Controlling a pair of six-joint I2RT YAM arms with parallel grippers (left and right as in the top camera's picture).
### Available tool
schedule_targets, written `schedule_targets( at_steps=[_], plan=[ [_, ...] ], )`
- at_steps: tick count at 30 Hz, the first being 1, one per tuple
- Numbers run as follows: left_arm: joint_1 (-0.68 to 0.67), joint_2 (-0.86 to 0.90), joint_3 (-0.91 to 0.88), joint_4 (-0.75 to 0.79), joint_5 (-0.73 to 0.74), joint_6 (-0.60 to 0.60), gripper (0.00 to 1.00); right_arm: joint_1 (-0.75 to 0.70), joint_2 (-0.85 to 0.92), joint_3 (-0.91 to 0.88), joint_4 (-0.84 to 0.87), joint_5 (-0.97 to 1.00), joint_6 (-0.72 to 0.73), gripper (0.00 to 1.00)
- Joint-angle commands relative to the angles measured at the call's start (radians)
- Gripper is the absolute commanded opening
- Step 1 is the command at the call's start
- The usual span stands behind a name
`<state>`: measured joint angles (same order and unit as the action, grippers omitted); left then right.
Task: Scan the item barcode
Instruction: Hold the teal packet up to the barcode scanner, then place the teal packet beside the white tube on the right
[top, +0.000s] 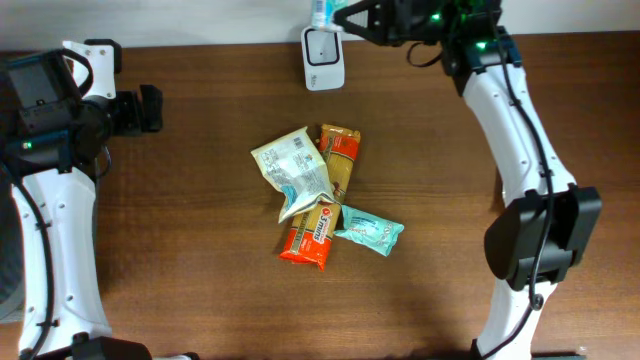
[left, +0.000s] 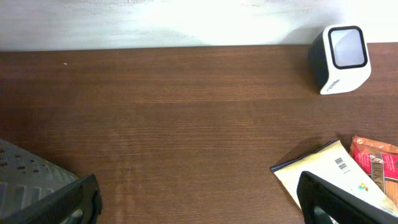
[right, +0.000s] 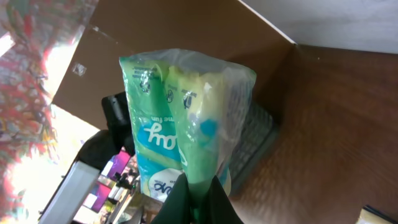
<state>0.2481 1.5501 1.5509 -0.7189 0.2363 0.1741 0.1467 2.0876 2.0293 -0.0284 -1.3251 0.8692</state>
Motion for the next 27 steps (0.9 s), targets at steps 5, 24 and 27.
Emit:
schedule_targets(
  at_steps=[5, 24, 27],
  plan=[
    [0.003, -0.013, 0.004, 0.000, 0.011, -0.009, 0.99, 0.059, -0.021, 0.013, -0.482, 0.372, -0.394, 0.04],
    [0.003, -0.013, 0.004, 0.000, 0.011, -0.009, 0.99, 0.338, 0.032, 0.235, -0.628, 1.806, -1.148, 0.04],
    [0.003, -0.013, 0.004, 0.000, 0.011, -0.009, 0.99, 0.331, 0.120, 0.235, -0.485, 1.805, -1.349, 0.04]
  ],
)
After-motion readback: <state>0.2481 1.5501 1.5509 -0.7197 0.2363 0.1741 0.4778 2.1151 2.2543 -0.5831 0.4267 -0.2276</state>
